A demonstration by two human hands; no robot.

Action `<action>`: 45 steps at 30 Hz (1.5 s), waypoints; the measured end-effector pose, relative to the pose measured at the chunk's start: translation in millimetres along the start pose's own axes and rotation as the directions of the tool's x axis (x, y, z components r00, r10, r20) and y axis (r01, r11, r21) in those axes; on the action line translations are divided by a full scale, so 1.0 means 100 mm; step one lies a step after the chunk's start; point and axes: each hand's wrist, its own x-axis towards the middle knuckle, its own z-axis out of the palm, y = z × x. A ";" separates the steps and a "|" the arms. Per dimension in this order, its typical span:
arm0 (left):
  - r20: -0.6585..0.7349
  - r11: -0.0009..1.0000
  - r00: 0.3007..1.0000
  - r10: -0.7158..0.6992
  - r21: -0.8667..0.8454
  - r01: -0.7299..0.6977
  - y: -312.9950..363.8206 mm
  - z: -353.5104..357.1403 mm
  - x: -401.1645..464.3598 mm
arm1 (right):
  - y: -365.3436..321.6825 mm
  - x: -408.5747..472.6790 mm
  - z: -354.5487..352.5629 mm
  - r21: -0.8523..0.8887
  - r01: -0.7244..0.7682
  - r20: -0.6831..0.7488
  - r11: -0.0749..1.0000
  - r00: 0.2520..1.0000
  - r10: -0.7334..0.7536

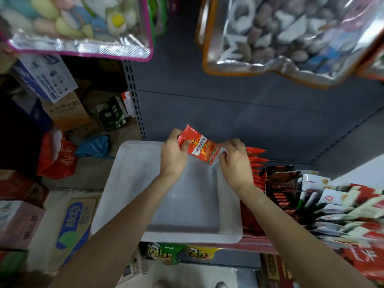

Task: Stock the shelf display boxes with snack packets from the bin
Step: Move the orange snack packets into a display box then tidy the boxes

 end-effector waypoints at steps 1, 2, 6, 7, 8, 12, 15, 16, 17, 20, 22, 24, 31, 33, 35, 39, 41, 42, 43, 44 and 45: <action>-0.023 0.999 0.999 0.037 -0.007 -0.037 0.10 0.05 0.01 | 0.07 0.02 -0.10 -0.037 0.019 -0.054 0.999 0.998 -0.021; -0.040 0.997 0.997 0.074 -0.006 -0.074 0.20 0.10 0.01 | 0.14 0.03 -0.21 -0.084 0.015 -0.092 0.996 0.995 -0.023; -0.015 0.981 0.981 0.194 -0.015 -0.194 0.58 0.37 0.02 | 0.51 0.04 -0.53 -0.182 -0.139 0.010 0.973 0.990 0.143; 0.020 0.976 0.976 0.217 -0.015 -0.216 0.66 0.44 0.02 | 0.59 0.03 -0.59 -0.145 -0.171 0.060 0.975 0.982 0.181; 0.075 0.972 0.969 0.236 0.003 -0.237 0.72 0.50 0.04 | 0.64 0.02 -0.63 -0.096 -0.196 0.120 0.976 0.971 0.206; 0.400 0.937 0.881 0.253 0.126 -0.326 0.91 0.79 0.11 | 0.84 -0.01 -0.76 -0.053 -0.264 0.289 0.963 0.919 0.267; 0.579 0.900 0.779 0.240 0.169 -0.403 1.00 0.94 0.14 | 0.91 -0.01 -0.80 -0.067 -0.251 0.257 0.966 0.931 0.260; 0.616 0.883 0.755 0.225 0.198 -0.424 1.04 0.98 0.15 | 0.92 0.00 -0.81 -0.063 -0.233 0.254 0.970 0.937 0.241; 0.638 0.865 0.741 0.208 0.234 -0.444 1.09 1.01 0.18 | 0.93 0.01 -0.82 -0.049 -0.212 0.258 0.976 0.941 0.217; 0.678 0.786 0.704 0.210 0.312 -0.534 1.30 1.06 0.25 | 0.98 0.08 -0.87 -0.005 -0.156 0.306 0.988 0.940 0.150; 0.682 0.746 0.693 0.233 0.332 -0.577 1.44 1.05 0.29 | 1.00 0.15 -0.89 0.046 -0.143 0.331 0.989 0.936 0.120; 0.686 0.734 0.691 0.227 0.346 -0.585 1.47 1.08 0.31 | 1.05 0.21 -0.88 0.071 -0.159 0.331 0.985 0.935 0.127; 0.714 0.807 0.699 0.029 0.396 -0.438 1.15 1.25 0.16 | 1.15 0.28 -0.85 0.010 -0.130 0.461 0.991 0.881 0.111; 0.690 0.907 0.723 0.002 0.304 -0.292 1.11 1.20 0.14 | 1.17 0.29 -0.85 0.000 -0.101 0.453 0.995 0.887 0.090; 0.695 0.962 0.719 -0.019 0.209 -0.177 1.05 1.09 0.08 | 1.18 0.27 -0.87 0.031 -0.052 0.422 0.998 0.906 0.035; 0.724 0.955 0.689 0.035 0.179 -0.237 0.90 0.93 -0.15 | 1.23 0.22 -0.94 0.050 0.087 0.407 0.995 0.908 -0.100; 0.724 0.936 0.686 0.067 0.192 -0.294 0.83 0.97 -0.23 | 1.25 0.19 -0.97 0.012 0.119 0.477 0.993 0.872 -0.110; 0.717 0.919 0.691 0.088 0.209 -0.334 0.81 1.01 -0.25 | 1.24 0.17 -0.98 -0.005 0.130 0.518 0.992 0.848 -0.108; 0.707 0.897 0.699 0.110 0.232 -0.376 0.80 1.05 -0.25 | 1.24 0.17 -0.99 -0.025 0.143 0.554 0.989 0.826 -0.105; 0.692 0.870 0.710 0.129 0.265 -0.416 0.80 1.09 -0.25 | 1.23 0.18 -0.99 -0.059 0.167 0.578 0.984 0.809 -0.103; 0.674 0.840 0.725 0.140 0.307 -0.448 0.80 1.13 -0.24 | 1.23 0.19 -0.98 -0.109 0.205 0.592 0.973 0.799 -0.102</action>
